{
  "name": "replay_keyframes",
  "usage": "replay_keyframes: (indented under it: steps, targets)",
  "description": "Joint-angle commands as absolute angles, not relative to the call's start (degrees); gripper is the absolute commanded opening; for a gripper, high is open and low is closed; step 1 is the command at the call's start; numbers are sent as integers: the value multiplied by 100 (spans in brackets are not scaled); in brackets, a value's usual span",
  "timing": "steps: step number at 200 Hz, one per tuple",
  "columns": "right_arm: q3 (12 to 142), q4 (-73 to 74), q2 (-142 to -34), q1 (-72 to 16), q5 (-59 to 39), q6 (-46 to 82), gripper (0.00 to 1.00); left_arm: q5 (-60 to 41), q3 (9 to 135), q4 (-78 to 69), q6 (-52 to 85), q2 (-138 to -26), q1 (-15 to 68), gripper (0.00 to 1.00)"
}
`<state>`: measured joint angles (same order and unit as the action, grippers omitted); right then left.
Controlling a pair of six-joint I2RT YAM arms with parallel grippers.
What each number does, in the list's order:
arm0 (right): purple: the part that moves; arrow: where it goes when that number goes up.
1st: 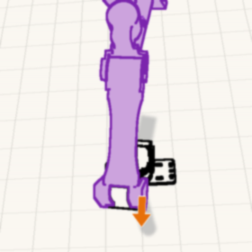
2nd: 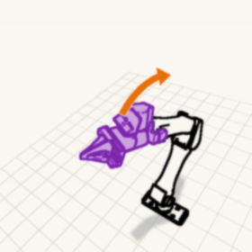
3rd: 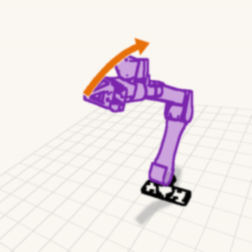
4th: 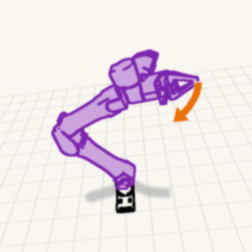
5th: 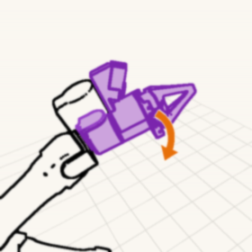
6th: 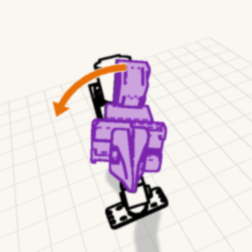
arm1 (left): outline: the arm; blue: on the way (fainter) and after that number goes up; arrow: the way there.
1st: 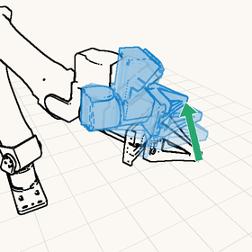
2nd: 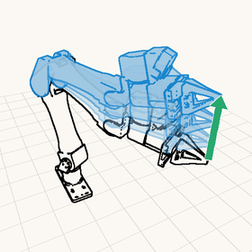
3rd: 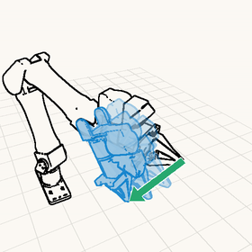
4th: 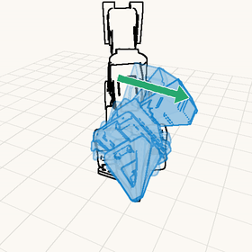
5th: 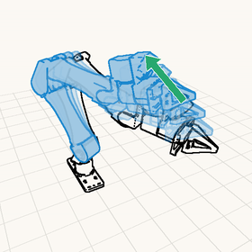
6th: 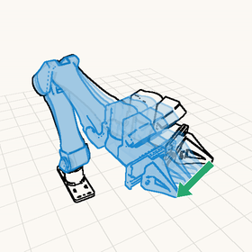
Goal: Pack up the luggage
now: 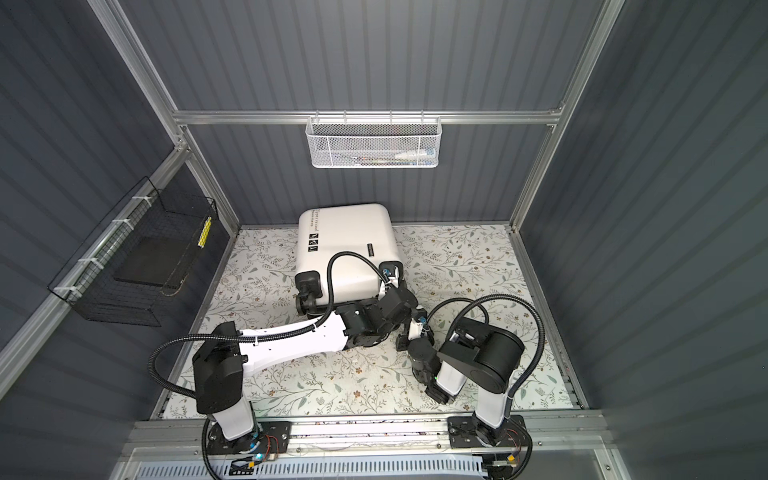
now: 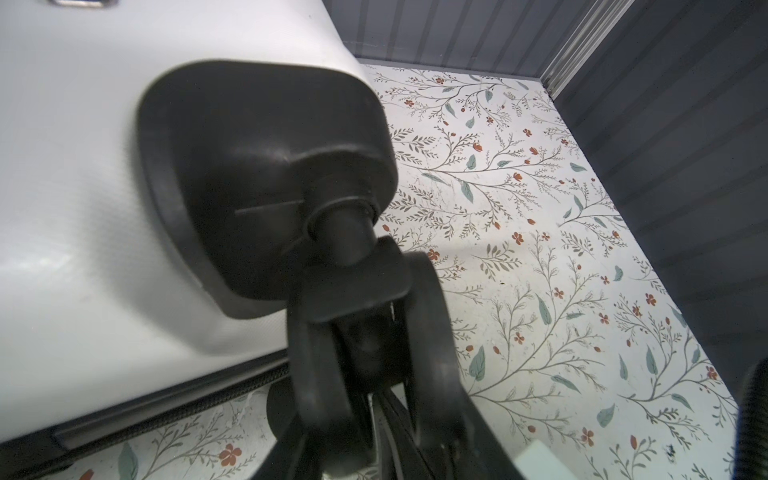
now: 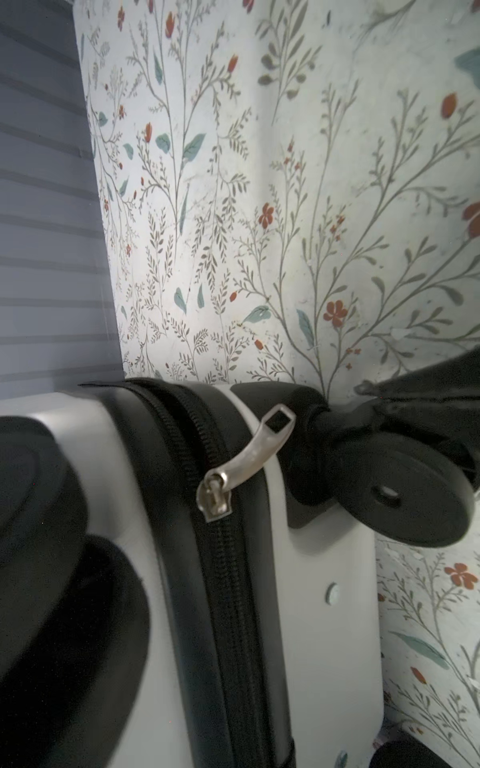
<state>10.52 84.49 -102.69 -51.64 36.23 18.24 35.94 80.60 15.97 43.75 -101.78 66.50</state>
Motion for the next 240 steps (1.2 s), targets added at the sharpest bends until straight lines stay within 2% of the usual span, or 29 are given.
replay_keyframes:
  steps: [1,30,44,59,114,169,240]
  targets:
    - [905,8473,-10113,-5194,3693,1966,14,3375,8156,809,4196,-9756,6820,0]
    - [853,8475,-9922,-5177,3464,1890,47,3379,8156,804,4153,-9714,6820,0]
    - [879,8474,-9832,-5158,3118,1787,56,3367,8156,783,4132,-9681,6820,0]
    - [922,8480,-9756,-5070,2585,1682,60,3345,8156,782,4097,-9655,6820,0]
    - [859,8474,-9691,-4374,1205,1842,58,3297,7928,860,3931,-9437,6820,0]
    - [844,8468,-9603,-4061,722,1846,52,3191,7846,905,3913,-9334,6820,0]
    - [1100,8467,-9782,-4045,569,1903,50,3164,7814,861,3911,-9311,6820,0]
